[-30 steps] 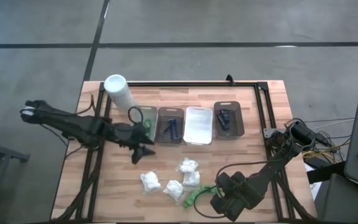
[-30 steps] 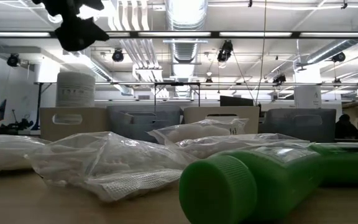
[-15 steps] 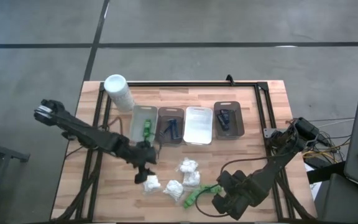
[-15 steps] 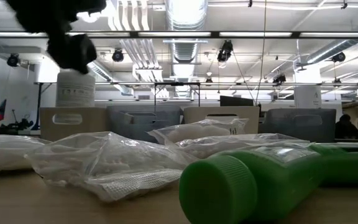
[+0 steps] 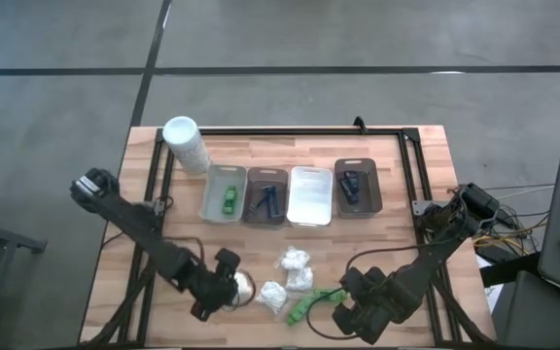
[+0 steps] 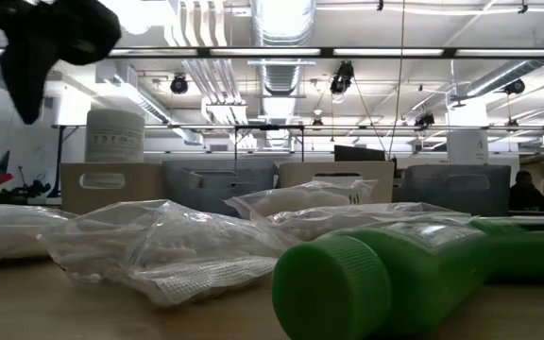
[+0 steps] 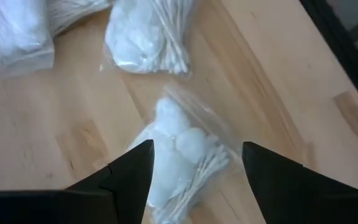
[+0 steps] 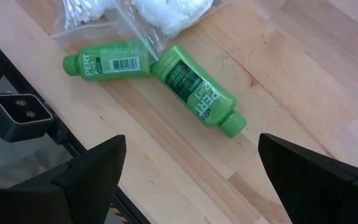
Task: Pick & Place Travel size toiletries
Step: Put the white cotton pack into the white bin
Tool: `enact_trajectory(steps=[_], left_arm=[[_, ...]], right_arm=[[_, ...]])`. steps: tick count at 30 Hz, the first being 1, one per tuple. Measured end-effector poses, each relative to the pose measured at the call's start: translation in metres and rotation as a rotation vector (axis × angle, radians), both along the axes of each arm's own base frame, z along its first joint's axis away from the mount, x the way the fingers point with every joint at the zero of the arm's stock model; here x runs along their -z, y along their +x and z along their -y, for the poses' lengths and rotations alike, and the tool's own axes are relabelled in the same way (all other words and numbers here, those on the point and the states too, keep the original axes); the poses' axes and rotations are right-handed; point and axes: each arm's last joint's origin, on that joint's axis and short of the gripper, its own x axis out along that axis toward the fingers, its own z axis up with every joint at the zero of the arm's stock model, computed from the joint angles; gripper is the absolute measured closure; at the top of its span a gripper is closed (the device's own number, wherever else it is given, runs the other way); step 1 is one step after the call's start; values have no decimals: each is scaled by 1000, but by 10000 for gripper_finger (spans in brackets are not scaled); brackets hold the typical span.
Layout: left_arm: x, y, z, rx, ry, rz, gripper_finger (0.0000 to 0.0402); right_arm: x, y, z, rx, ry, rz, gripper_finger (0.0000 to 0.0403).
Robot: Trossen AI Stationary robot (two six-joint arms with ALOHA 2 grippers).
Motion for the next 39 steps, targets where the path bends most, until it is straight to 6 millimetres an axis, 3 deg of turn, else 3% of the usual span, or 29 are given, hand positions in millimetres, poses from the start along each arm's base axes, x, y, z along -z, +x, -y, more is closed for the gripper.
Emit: enact_trajectory(steps=[7,12,19,25,32,36,39], left_arm=[[18,-14,37,-58,221,146,152],[24,-25,52,-193,198,208,152],[46,-51,85,-145,219,211,160],[68,-44,107,-187,314,290,189],[91,-36,112,-336,467,286,222],[93,-35,108,-490,456,283,231],[97,-35,110,-511,440,280,232]], right_arm=[[0,0,0,-3,-3,-2,39],[0,0,0,-21,-13,-5,39],[0,0,0,-47,-24,-6,39],[0,0,0,-44,-24,-7,39],[0,-1,1,-41,-22,-9,39],[0,-1,0,-46,-12,-22,39],[0,-1,0,-46,-12,-24,39]])
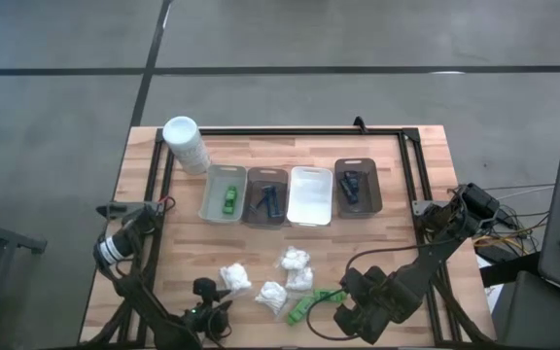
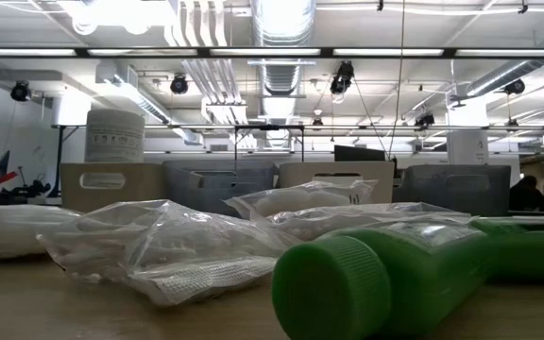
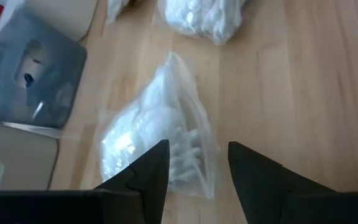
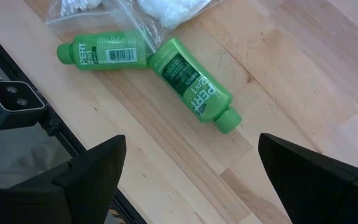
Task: Pick & Place Travel size toiletries
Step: Put the white cotton pack into the white bin
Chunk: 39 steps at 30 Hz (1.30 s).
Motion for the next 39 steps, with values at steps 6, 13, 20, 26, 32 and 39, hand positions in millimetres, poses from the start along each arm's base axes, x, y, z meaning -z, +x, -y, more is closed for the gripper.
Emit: enact_trajectory(steps=[6,13,20,26,32,39], left_arm=[[2,-1,-2,-12,-10,-18,234],[2,3,-6,-25,7,-38,287],[-1,8,-12,-47,8,-62,370],[-25,8,-22,-53,-3,-75,395],[-76,1,-43,-61,-17,-22,398],[-142,-6,-89,-96,-179,104,400]], right_arm=[[0,0,1,-2,-6,-5,39],[0,-1,1,0,-13,-13,39],[1,-1,1,-2,-16,-15,39],[0,-1,2,-11,-17,-9,39],[-15,3,13,-29,-39,50,39],[-47,16,46,-56,-160,233,39]])
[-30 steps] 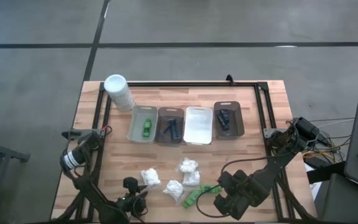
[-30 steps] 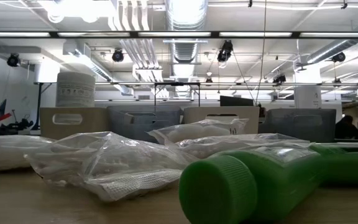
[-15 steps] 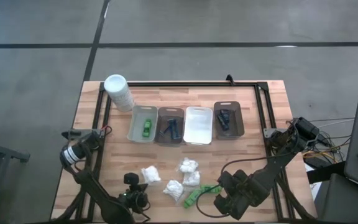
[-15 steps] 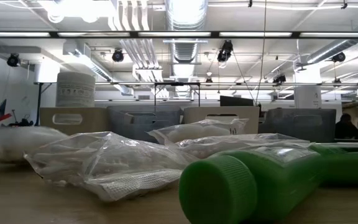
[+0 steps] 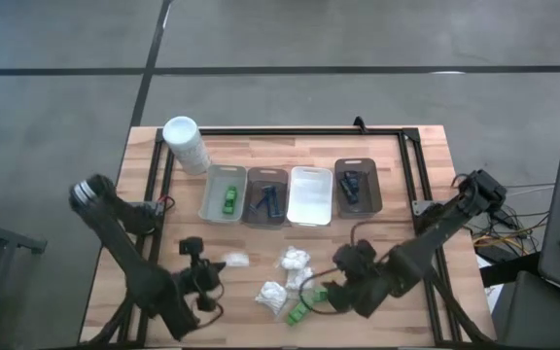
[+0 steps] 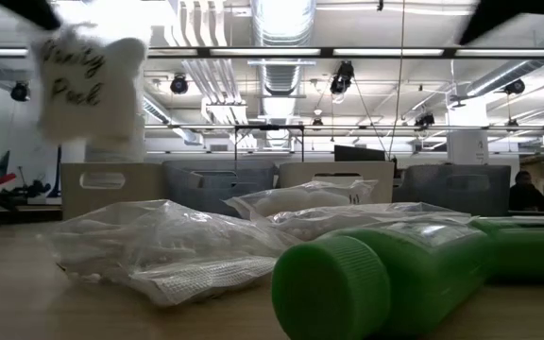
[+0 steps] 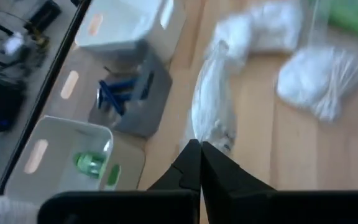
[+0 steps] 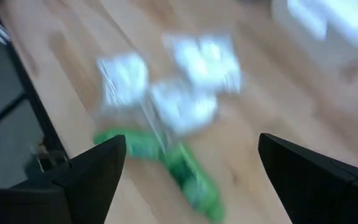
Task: Pick & Place Travel size toiletries
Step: Put the white cotton pack into the white bin
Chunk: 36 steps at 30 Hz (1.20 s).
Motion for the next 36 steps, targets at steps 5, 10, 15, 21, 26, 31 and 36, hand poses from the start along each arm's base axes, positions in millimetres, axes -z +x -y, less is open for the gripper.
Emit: enact_trajectory(steps=[5,10,15,21,26,31,36], left_arm=[[-40,-2,-31,56,-124,102,400],[-71,7,-62,142,-239,154,400],[-87,14,-91,187,-313,167,401],[-92,27,-112,265,-342,164,401],[-96,38,-125,311,-364,193,401],[-97,46,-139,334,-389,201,401],[-95,59,-146,362,-389,224,401]], right_arm=[[-23,21,22,-92,-76,163,39],[-33,45,41,-173,-180,265,39],[-39,57,60,-181,-245,305,39],[-44,64,73,-217,-325,312,39],[-50,70,78,-280,-417,320,39],[-55,74,80,-335,-499,352,40],[-56,77,85,-330,-503,365,58]])
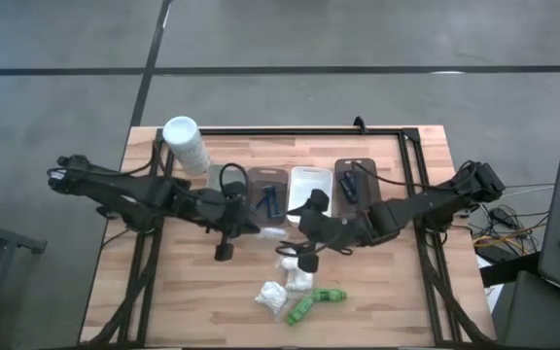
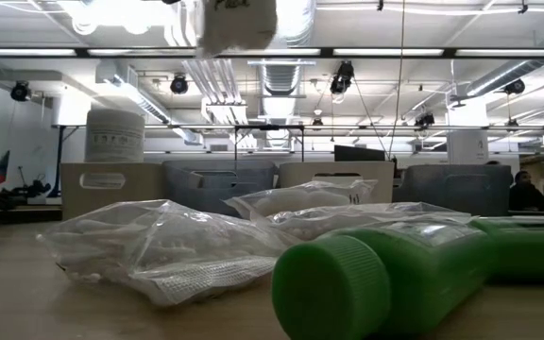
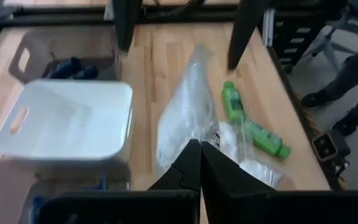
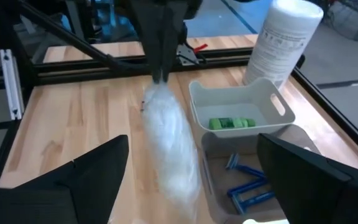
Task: Pick & Place Travel size toiletries
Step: Put the white cotton pack into the white bin
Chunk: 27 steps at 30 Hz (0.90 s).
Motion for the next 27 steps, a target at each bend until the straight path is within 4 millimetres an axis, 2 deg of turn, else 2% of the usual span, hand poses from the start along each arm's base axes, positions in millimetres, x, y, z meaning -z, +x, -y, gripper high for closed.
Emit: enact_trajectory(steps=[8,21,27], left_arm=[[6,16,0,40,-12,15,401],[6,22,-2,40,-2,48,401],[7,25,-5,21,26,50,398]], right_arm=[[2,0,3,25,31,-9,109],[5,0,7,46,93,-30,204],[5,1,6,3,122,-45,265]])
